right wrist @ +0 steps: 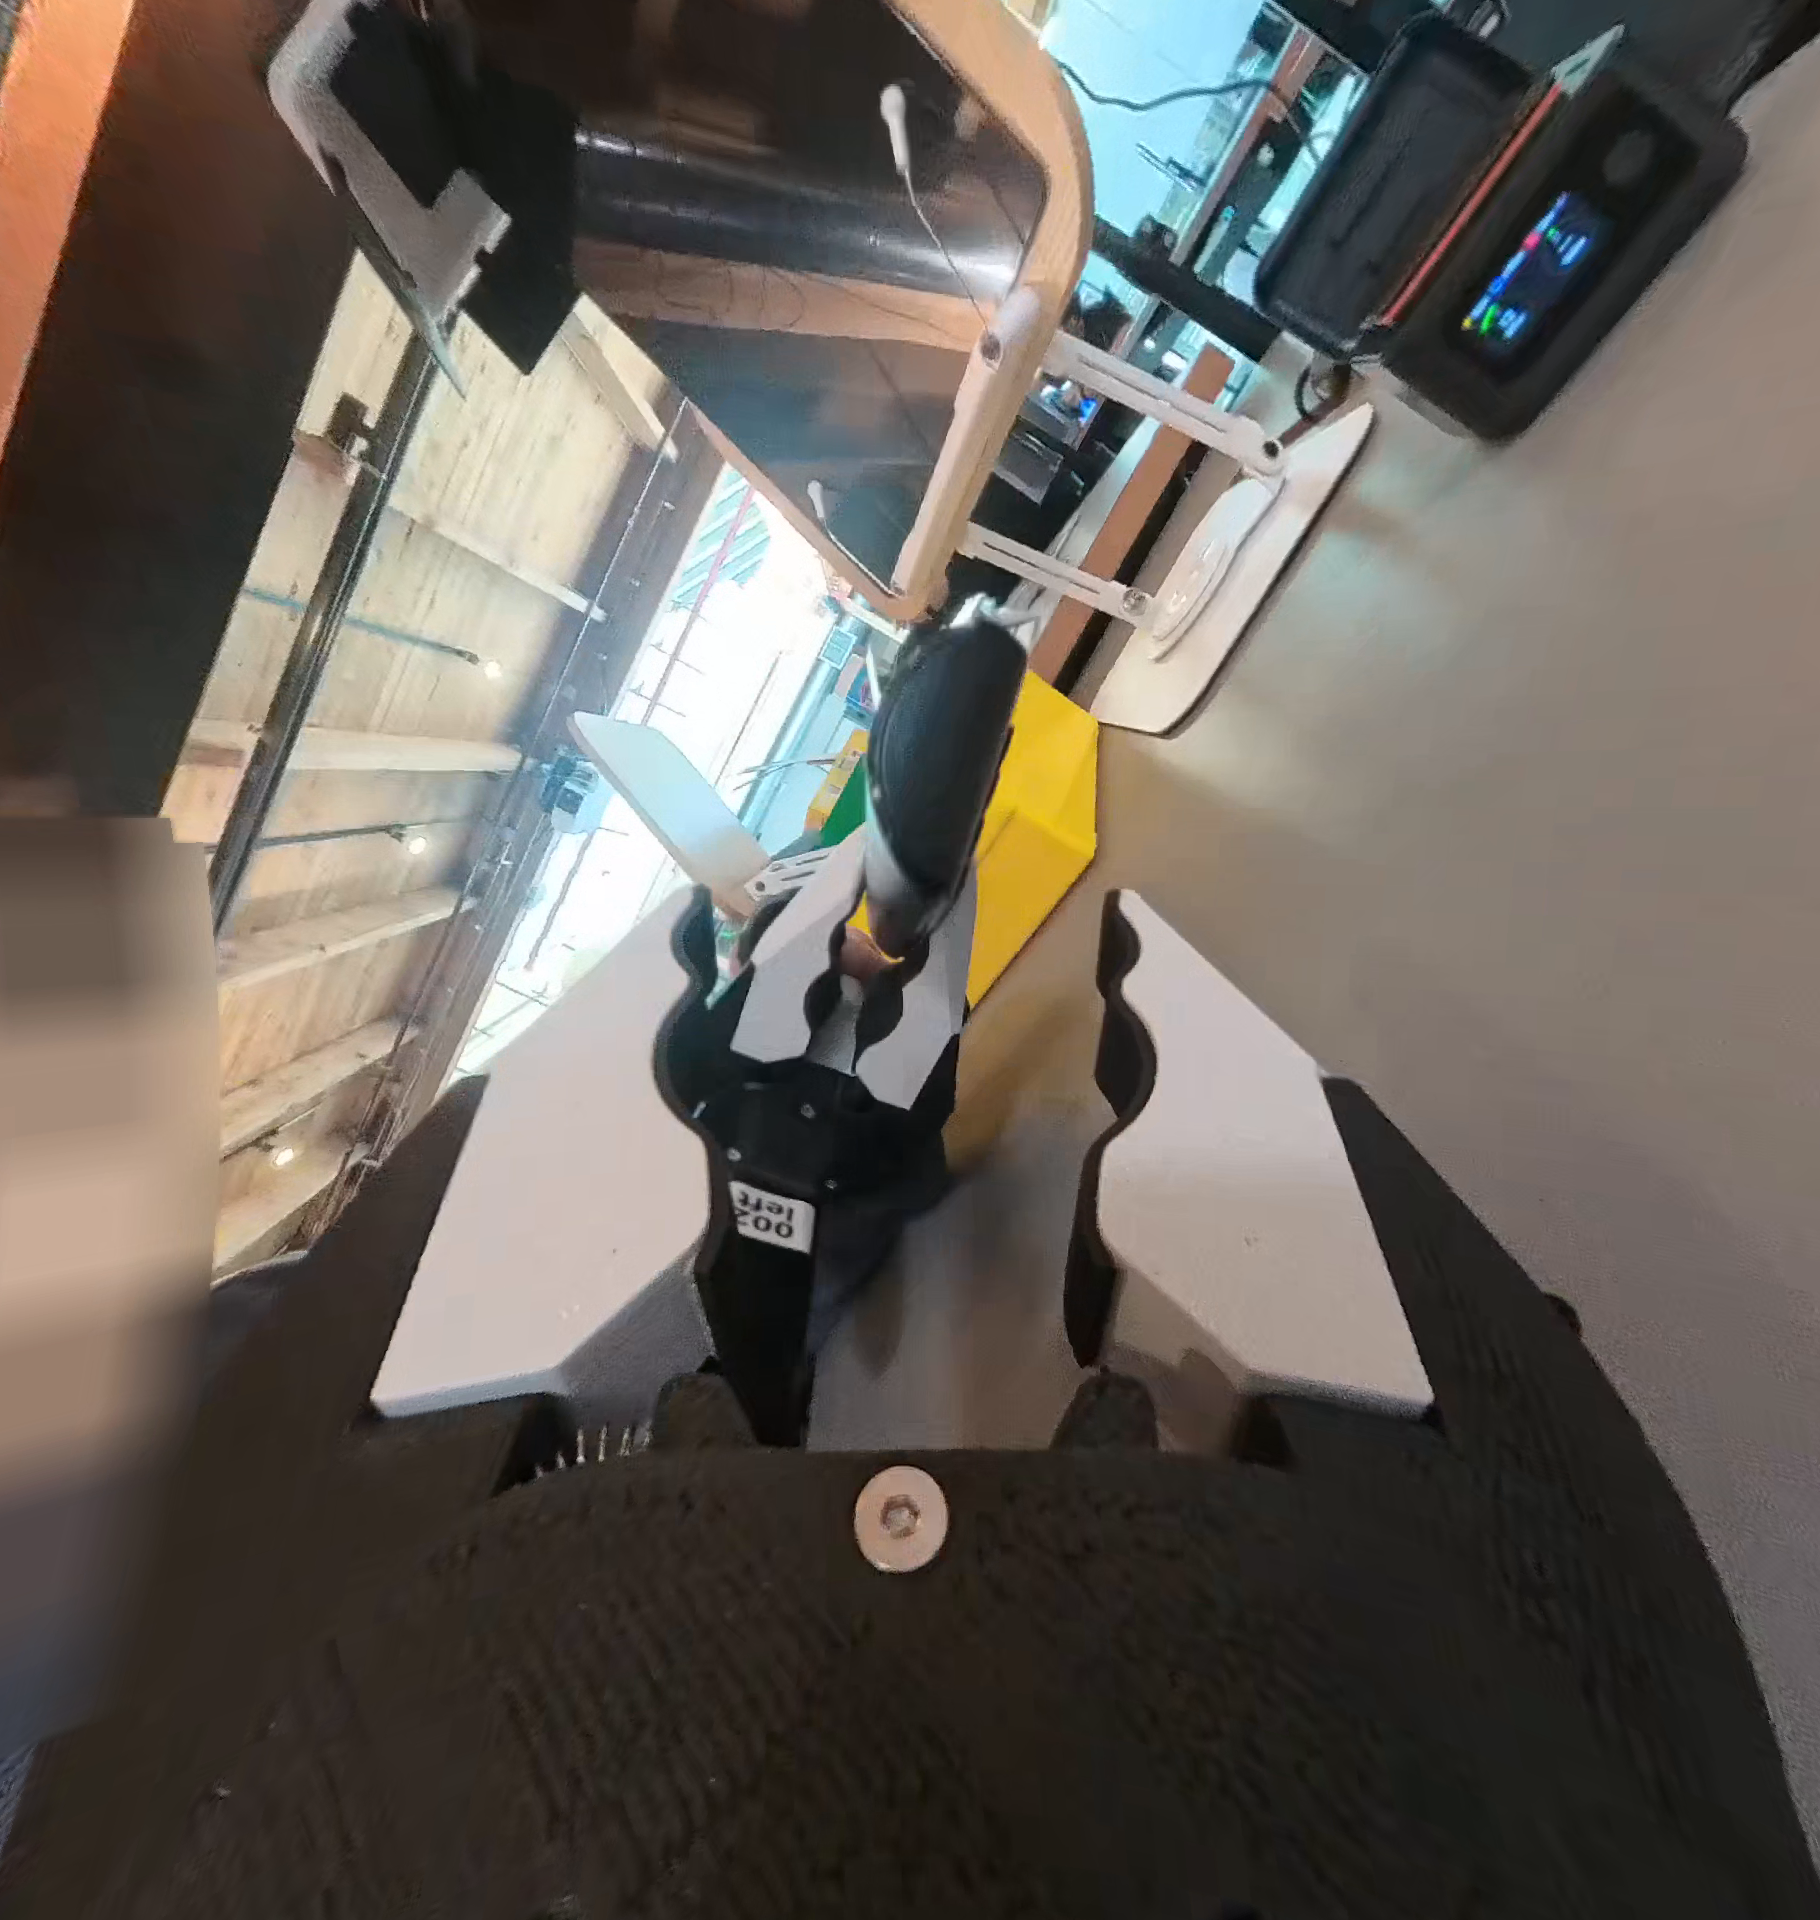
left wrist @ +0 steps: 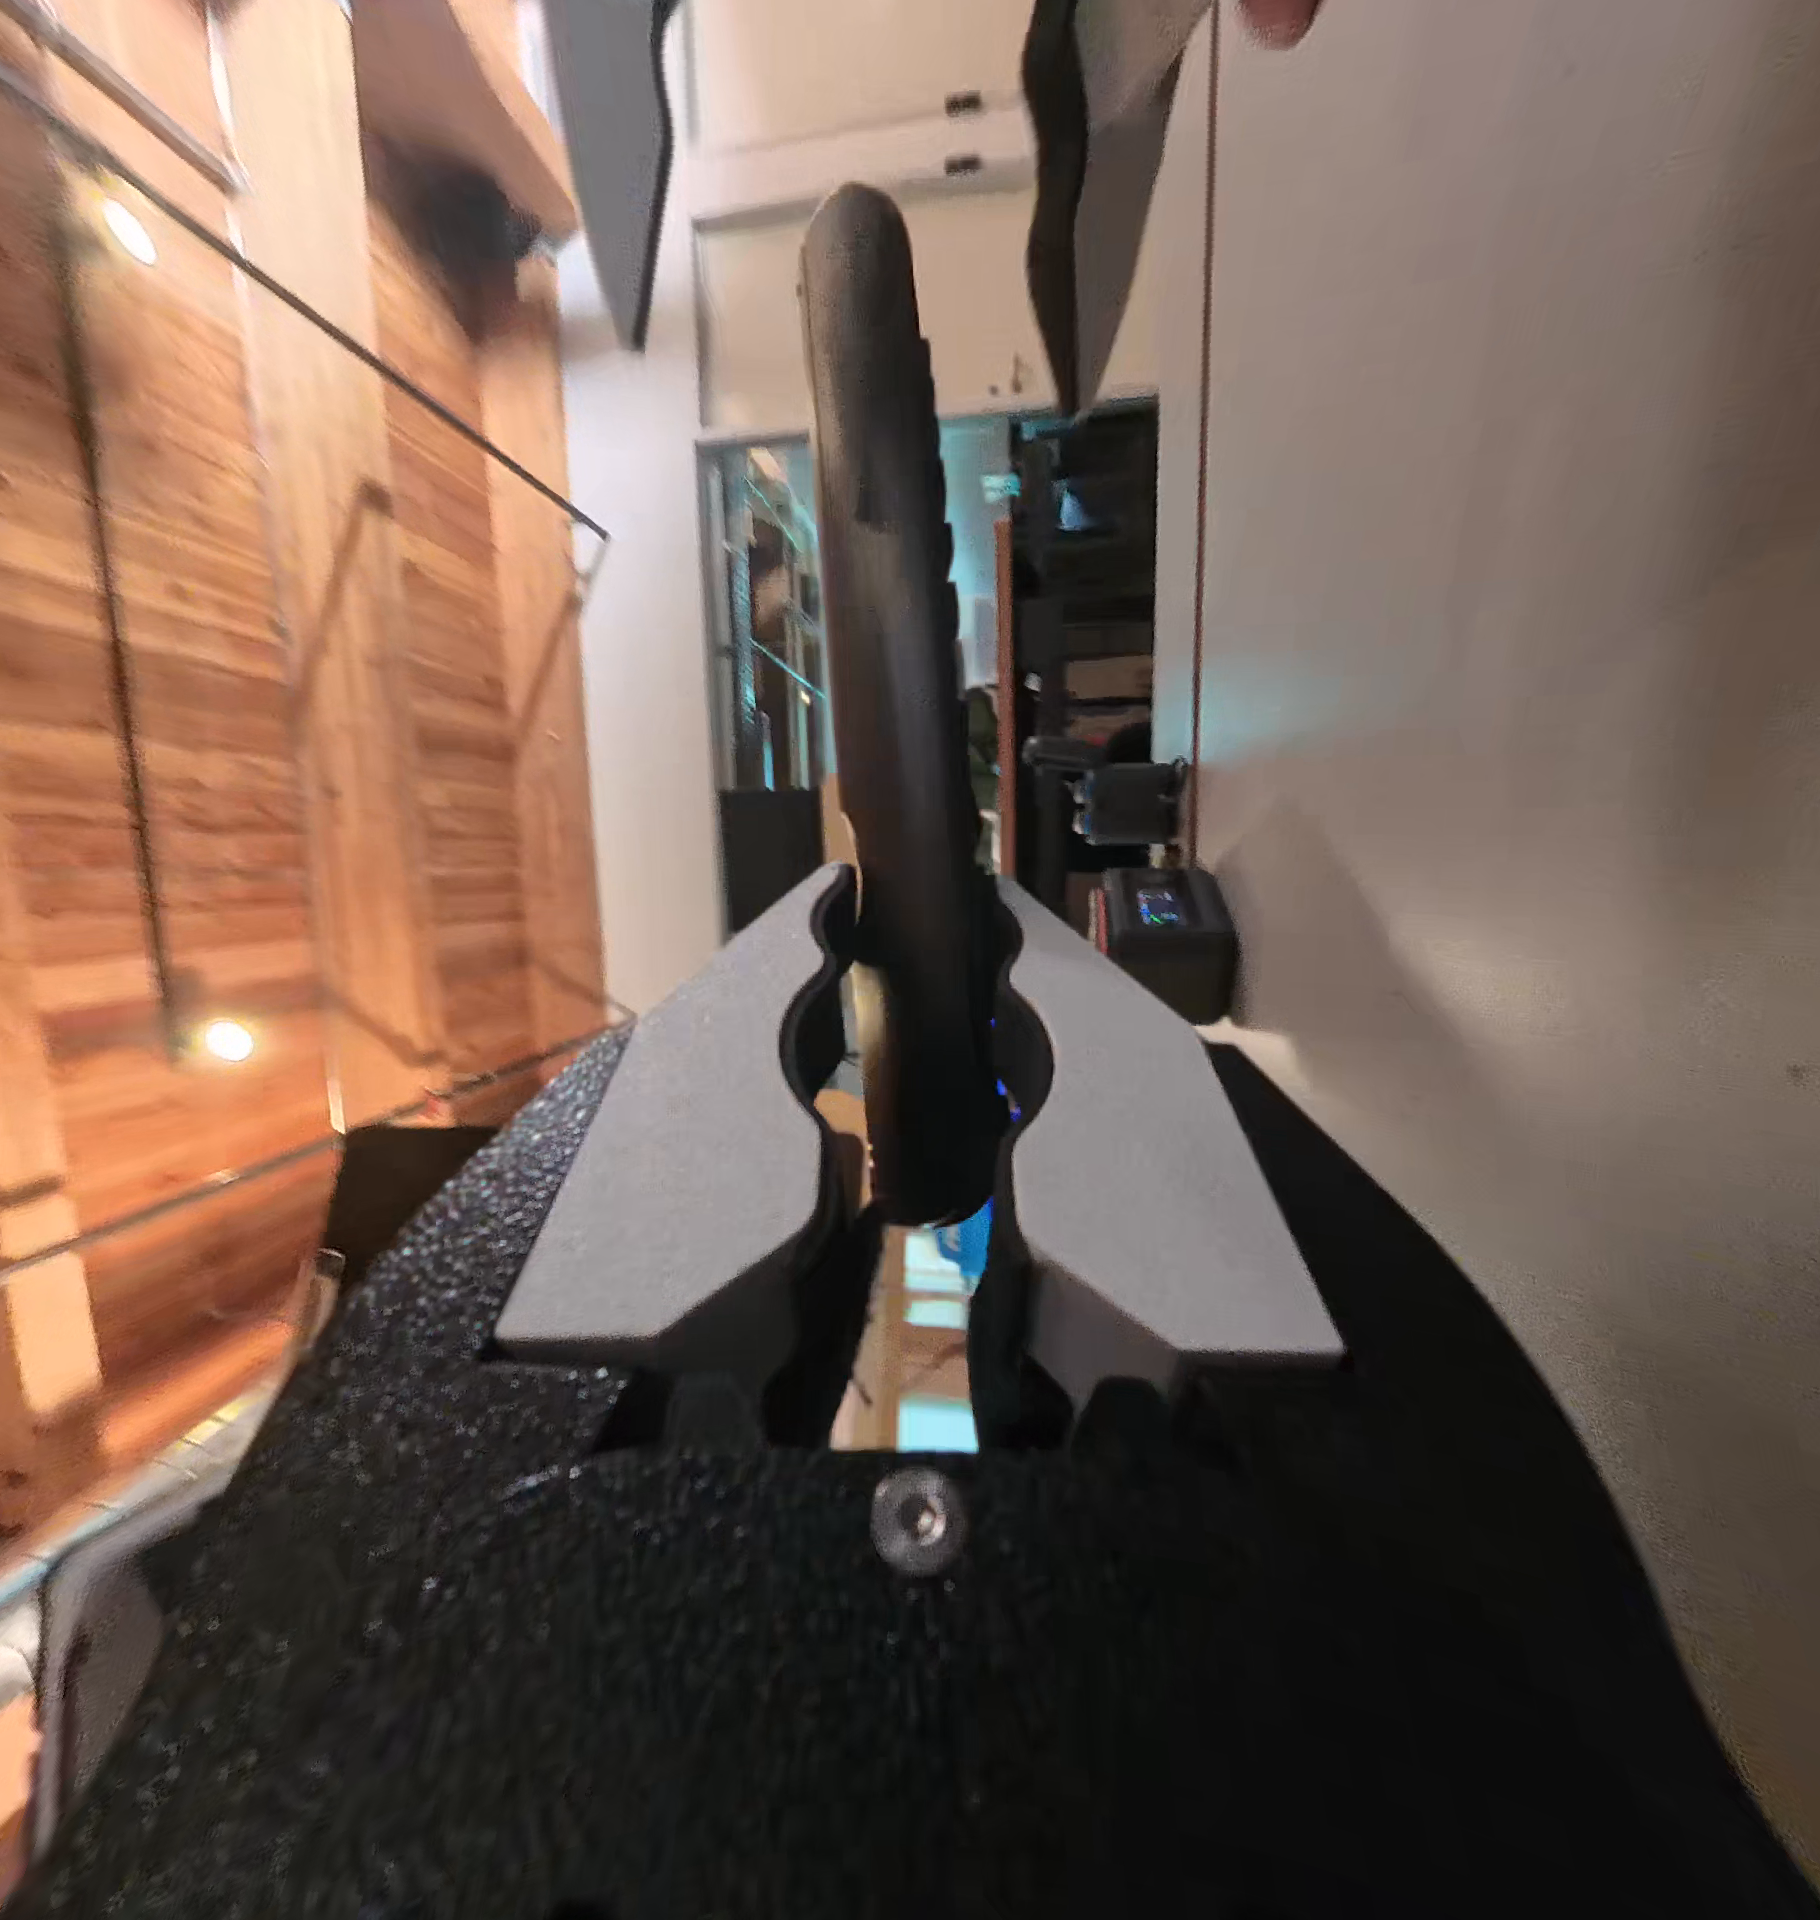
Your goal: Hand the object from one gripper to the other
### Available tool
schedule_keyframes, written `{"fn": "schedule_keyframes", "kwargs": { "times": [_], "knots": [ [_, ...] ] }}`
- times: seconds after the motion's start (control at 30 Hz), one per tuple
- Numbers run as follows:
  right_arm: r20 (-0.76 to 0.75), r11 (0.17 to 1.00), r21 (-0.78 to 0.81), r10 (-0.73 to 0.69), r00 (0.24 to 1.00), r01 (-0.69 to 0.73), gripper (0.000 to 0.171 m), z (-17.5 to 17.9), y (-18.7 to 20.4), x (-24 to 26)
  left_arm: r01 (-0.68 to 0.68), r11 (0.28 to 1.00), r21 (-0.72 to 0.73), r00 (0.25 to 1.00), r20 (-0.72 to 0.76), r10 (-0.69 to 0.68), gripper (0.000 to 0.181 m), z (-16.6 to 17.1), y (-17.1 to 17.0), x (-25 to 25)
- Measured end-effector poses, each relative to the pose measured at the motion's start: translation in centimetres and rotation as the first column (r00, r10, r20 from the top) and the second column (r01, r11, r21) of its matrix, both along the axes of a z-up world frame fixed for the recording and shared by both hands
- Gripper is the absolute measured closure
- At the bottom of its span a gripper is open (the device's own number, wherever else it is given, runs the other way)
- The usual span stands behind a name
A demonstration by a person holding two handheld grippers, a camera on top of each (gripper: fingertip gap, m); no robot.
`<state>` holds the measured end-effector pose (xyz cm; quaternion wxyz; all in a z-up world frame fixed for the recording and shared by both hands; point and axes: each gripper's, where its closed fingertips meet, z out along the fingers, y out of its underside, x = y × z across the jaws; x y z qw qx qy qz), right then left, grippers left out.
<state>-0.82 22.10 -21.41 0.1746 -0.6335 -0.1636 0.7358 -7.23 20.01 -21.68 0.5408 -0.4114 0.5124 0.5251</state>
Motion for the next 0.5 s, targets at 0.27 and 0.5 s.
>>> {"fn": "schedule_keyframes", "kwargs": {
  "times": [0.27, 0.5],
  "knots": [
    [-0.048, 0.995, 0.098, 0.039, 0.998, -0.034, 0.146, 1.1, -1.2, 0.2, 0.146, 0.985, 0.097, 0.987, -0.075, -0.139, 0.16, 0.9, -1.8, 2.3],
    [0.011, 0.844, 0.51, -0.197, 0.98, 0.164, 0.149, 2.3, 0.1, 1.0, 0.223, 0.94, -0.257, 0.721, 0.693, 0.018, 0.099, -1.4, 1.3, -1.4]
  ]
}}
